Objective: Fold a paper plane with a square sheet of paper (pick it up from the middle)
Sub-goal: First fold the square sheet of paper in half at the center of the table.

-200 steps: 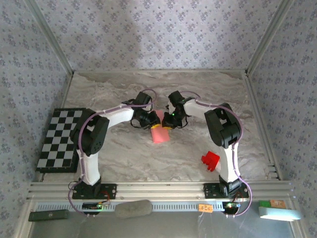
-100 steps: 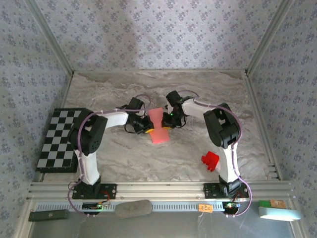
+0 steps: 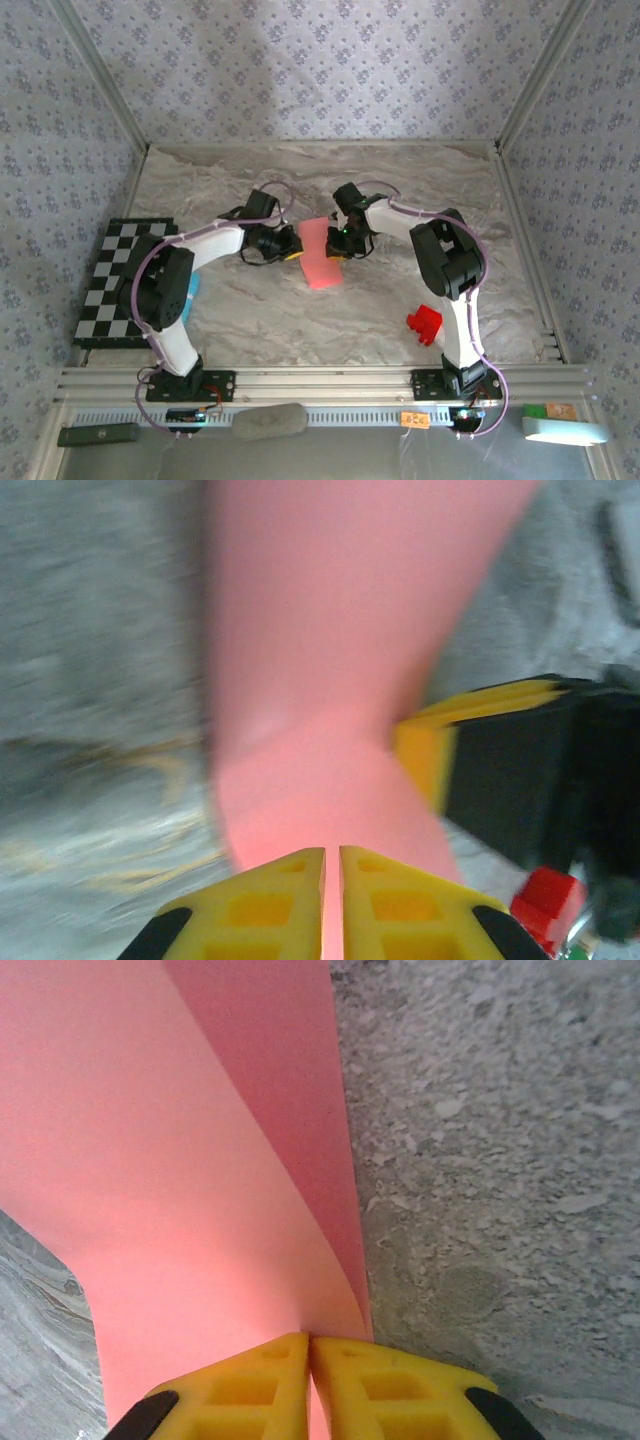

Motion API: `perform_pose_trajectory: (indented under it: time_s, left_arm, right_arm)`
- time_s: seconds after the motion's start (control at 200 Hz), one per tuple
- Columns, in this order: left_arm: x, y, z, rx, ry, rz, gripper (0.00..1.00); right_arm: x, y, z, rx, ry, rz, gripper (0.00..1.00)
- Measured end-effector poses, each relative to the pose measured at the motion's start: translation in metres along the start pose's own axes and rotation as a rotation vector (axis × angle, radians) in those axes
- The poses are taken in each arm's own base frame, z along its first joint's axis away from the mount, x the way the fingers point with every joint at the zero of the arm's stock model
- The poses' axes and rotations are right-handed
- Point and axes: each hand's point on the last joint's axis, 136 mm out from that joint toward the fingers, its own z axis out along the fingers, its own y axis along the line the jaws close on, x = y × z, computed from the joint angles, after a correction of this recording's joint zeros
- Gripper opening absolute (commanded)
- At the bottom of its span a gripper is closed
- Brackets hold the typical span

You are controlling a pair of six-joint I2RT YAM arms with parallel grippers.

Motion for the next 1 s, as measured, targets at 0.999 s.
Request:
perform_pose_trajectory:
  time_s: [0.999]
  left_arm:
    - [-0.046, 0.019, 0.011, 0.081, -0.091, -0.071, 0.12]
  right_arm:
    - [0.0, -0.001, 0.0, 0.029, -0.001, -0.036, 0.15]
